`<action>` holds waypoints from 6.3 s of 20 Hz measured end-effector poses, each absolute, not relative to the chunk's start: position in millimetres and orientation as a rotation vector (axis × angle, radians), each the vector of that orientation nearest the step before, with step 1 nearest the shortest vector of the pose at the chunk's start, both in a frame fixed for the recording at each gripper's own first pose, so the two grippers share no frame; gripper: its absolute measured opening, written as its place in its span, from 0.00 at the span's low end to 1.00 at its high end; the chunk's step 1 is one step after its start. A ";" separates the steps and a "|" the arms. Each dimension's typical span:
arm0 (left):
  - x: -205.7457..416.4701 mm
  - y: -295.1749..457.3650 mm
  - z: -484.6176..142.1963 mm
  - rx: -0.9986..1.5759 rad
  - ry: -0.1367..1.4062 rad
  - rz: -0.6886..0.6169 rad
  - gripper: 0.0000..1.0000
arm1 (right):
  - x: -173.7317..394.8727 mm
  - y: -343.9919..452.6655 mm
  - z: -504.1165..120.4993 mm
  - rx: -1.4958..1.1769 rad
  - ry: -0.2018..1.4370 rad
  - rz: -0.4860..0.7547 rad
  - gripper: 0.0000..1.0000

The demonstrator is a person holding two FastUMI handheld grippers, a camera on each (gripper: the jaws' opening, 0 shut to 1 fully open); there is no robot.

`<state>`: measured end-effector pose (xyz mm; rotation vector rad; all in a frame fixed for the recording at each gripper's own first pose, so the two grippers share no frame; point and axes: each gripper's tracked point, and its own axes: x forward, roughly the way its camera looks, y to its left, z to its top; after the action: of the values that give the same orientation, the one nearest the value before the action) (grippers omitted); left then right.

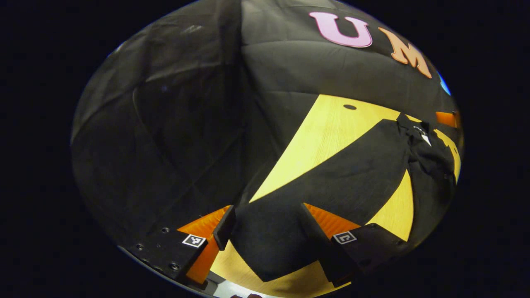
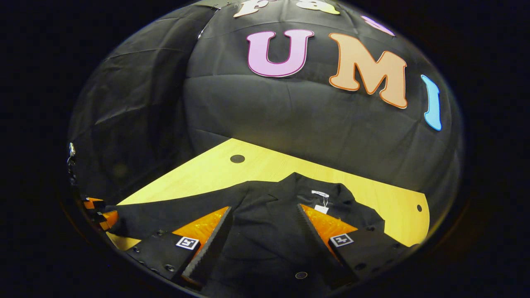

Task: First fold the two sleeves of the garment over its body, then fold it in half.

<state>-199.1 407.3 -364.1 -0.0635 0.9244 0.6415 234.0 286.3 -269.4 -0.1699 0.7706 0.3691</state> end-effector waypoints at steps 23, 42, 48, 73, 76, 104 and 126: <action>-51.6 299.7 -267.1 -0.055 0.635 0.319 0.00 | 179.7 194.2 -173.3 -0.080 0.591 0.324 0.99; 105.7 51.0 -261.2 0.064 0.576 -0.137 0.00 | 97.2 -59.6 -170.5 0.024 0.626 -0.087 0.98; 127.7 -18.0 -281.4 0.107 0.605 -0.230 0.00 | 57.4 -125.3 -173.6 0.055 0.651 -0.211 0.98; -11.9 37.7 -222.0 0.145 0.454 0.040 0.93 | 30.8 -61.1 -203.8 0.057 0.658 0.112 0.99; -56.8 72.7 -227.3 0.139 0.490 0.100 0.93 | 11.3 -41.8 -209.8 0.051 0.683 0.130 0.99; -241.5 98.2 -361.4 -0.078 0.898 0.067 0.62 | -127.7 -9.6 -353.6 -0.013 1.130 0.202 0.53; -152.0 111.6 -248.0 -0.095 0.635 -0.001 0.00 | -18.0 20.4 -213.6 0.252 0.829 0.255 0.03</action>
<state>-152.0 111.6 -248.0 -0.0948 0.6353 -0.0009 -18.0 20.4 -213.6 0.2518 0.8289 0.2549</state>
